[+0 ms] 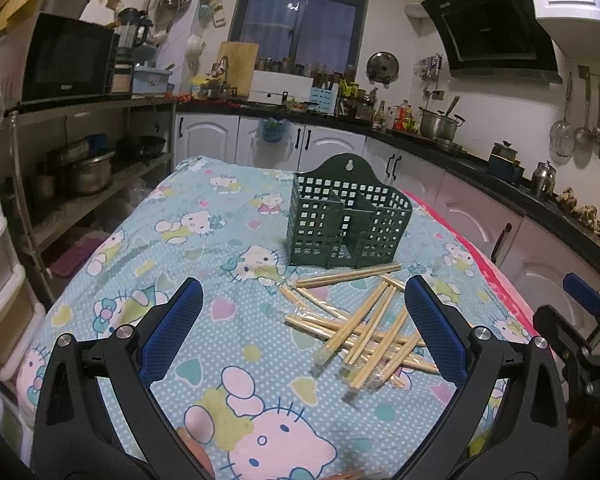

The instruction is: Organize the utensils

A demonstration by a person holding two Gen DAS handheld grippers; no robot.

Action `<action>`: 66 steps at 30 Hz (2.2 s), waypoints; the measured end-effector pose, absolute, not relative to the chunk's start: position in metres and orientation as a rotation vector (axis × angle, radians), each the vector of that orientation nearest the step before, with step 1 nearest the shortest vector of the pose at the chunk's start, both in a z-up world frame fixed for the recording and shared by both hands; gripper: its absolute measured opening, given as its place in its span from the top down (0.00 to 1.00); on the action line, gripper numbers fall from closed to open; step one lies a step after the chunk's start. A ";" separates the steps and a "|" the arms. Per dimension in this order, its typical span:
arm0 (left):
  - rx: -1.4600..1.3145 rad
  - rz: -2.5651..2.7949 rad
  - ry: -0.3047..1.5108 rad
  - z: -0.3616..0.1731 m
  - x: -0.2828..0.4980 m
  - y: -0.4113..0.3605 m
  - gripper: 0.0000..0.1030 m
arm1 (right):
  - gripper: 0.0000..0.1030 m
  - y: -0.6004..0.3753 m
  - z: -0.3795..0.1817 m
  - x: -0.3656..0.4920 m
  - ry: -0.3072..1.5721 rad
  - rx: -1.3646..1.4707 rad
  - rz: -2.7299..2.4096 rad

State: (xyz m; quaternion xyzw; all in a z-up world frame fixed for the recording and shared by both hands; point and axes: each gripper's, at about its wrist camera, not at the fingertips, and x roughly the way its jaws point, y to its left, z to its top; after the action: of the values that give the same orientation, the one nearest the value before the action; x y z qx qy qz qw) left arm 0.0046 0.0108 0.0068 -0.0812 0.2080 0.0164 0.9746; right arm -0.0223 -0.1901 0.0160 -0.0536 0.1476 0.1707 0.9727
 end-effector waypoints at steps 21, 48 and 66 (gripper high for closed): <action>-0.258 -0.013 0.553 -0.002 0.040 0.053 0.09 | 0.06 -0.162 0.019 0.005 0.355 -0.166 0.470; -0.182 -0.199 0.753 -0.034 0.137 0.040 0.18 | 0.18 -0.175 -0.007 0.135 0.626 -0.196 0.433; -0.119 -0.315 0.856 -0.069 0.189 0.037 0.61 | 0.53 -0.158 -0.055 0.194 0.858 -0.250 0.541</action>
State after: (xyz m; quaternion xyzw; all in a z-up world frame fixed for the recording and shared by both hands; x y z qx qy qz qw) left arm 0.1894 0.0372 -0.0691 -0.0575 0.4131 -0.1519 0.8961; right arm 0.1940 -0.1581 -0.0550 -0.1192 0.4096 0.2584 0.8667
